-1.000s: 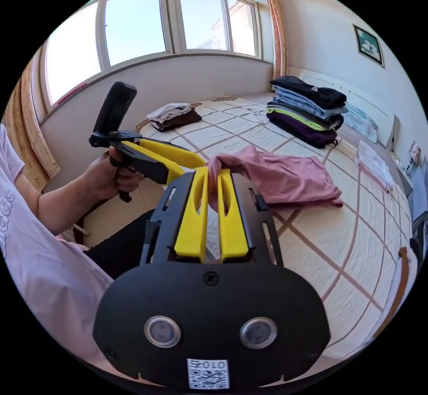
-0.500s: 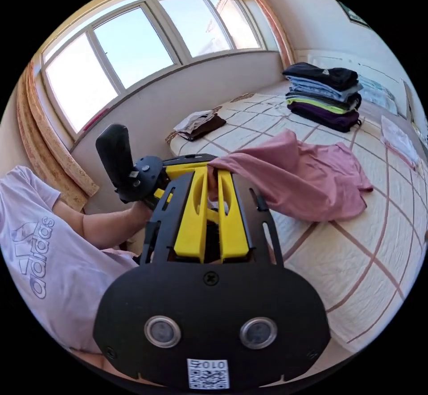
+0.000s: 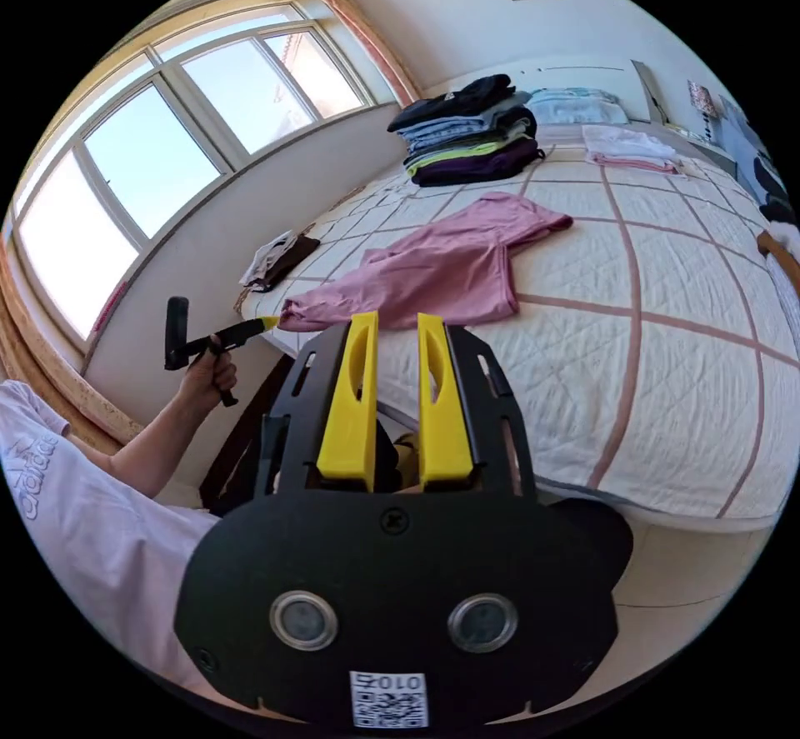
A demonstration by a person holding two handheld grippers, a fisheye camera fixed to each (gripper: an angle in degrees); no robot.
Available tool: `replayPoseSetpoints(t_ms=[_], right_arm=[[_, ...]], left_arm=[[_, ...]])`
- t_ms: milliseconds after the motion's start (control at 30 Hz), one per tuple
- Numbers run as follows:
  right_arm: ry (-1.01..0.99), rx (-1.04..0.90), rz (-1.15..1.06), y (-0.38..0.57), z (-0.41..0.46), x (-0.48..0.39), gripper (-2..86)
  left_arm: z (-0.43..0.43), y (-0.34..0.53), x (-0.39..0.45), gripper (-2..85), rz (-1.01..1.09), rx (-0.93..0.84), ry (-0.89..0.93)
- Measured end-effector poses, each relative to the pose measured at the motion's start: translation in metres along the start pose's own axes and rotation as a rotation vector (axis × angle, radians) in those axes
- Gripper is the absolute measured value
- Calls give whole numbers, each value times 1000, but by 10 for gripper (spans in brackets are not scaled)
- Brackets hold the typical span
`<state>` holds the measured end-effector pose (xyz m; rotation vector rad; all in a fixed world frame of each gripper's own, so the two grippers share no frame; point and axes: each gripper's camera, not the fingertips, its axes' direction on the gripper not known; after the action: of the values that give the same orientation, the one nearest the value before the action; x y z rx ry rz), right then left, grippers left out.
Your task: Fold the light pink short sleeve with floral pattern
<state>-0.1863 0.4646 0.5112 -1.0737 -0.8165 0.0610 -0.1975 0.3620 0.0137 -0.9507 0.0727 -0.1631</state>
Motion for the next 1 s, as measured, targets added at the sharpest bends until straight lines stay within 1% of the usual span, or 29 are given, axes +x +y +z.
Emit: replayPoseSetpoints(t_ms=[100, 133, 200, 267, 300, 367, 433, 467, 500, 533, 567, 600, 633, 700, 733, 767, 800, 833, 867, 900, 933, 967, 1000], right_arm=[[96, -11, -2, -8, 13, 10, 121], [124, -19, -7, -12, 17, 11, 125], [234, -37, -14, -33, 34, 18, 131], [314, -51, -14, -47, 50, 25, 130], [334, -88, -2, -55, 64, 33, 121], [335, -172, 13, -63, 87, 43, 101], [401, -151, 47, -66, 84, 39, 69], [333, -162, 45, -71, 76, 32, 54], [192, -126, 35, -77, 63, 23, 51], [116, -91, 20, -80, 53, 18, 50], [-33, -28, -23, -89, 35, 5, 48], [-171, -7, -79, -101, 18, -8, 47], [-230, -9, -107, -108, 11, -14, 47], [-426, -25, -221, -133, -11, -42, 47], [-466, -11, -253, -137, -16, -48, 47], [-528, 23, -308, -142, -27, -59, 47], [-529, 39, -348, -146, -36, -67, 47], [-503, 52, -359, -147, -40, -70, 48], [-422, 90, -364, -147, -48, -70, 49], [-341, 135, -332, -147, -53, -62, 52], [-306, 152, -296, -148, -53, -55, 53], [-250, 154, -260, -151, -50, -43, 59], [-225, 109, -277, -154, -39, -34, 72]], left_arm=[[-7, 5, 0, 91, 34, -12, -34], [-9, 1, 10, 100, 91, -11, -50], [-9, -10, 37, 115, 236, -7, -65], [0, -24, 80, 131, 433, -22, -138], [3, -26, 91, 134, 488, -24, -158], [25, -31, 128, 142, 664, -48, -237], [44, -34, 145, 148, 749, -76, -259], [54, -36, 152, 151, 782, -91, -262], [58, -38, 155, 152, 794, -94, -263], [63, -42, 160, 154, 812, -92, -269], [66, -48, 164, 155, 826, -81, -283], [67, -50, 166, 156, 830, -73, -289], [69, -57, 167, 155, 829, -61, -295], [71, -71, 163, 153, 801, -53, -296], [71, -81, 157, 151, 775, -60, -281], [70, -91, 147, 129, 732, -76, -292], [68, -96, 141, 119, 708, -81, -305], [61, -103, 126, 67, 686, -82, -286], [48, -110, 106, 33, 659, -76, -209], [42, -115, 94, 25, 629, -75, -159], [30, -124, 66, 17, 557, -92, -5], [25, -137, 33, 16, 462, -155, 228], [24, -143, 15, 20, 392, -186, 365]])
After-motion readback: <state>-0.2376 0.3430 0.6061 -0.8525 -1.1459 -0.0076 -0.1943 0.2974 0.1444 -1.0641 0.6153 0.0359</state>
